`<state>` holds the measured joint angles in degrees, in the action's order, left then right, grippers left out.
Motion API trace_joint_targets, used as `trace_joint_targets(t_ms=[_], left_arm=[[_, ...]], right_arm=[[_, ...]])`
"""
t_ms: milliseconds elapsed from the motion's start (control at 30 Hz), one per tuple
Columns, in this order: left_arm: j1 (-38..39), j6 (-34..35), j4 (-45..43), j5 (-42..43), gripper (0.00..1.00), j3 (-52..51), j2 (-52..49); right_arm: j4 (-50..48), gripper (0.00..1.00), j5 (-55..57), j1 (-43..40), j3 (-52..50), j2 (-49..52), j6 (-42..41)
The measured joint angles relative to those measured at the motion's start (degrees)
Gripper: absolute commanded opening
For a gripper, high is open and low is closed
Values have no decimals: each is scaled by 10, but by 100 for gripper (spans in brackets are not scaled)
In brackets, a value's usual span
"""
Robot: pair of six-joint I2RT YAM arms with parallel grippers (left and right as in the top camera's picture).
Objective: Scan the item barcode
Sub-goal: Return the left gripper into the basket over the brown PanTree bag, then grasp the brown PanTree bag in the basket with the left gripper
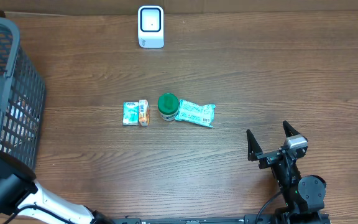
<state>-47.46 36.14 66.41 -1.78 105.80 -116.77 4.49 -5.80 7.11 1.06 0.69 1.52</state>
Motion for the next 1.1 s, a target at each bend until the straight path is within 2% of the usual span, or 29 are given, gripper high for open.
trace_joint_targets(t_ms=[300,600,700,900,1000,1100], left_arm=[[0,19,-58,-14,100,-28,-48],[0,28,-198,-25,100,-131,-48],[0,26,-239,-34,92,-168,-32],[-2,21,-255,-42,62,-184,-24],[-2,14,-252,-39,56,-183,-24],[-2,1,-241,-31,46,-176,-24]], right_arm=[[0,100,0,0,0,0,0],[0,100,0,0,0,0,0],[0,100,0,0,0,0,0],[0,100,0,0,0,0,0],[0,100,0,0,0,0,0],[0,100,0,0,0,0,0]])
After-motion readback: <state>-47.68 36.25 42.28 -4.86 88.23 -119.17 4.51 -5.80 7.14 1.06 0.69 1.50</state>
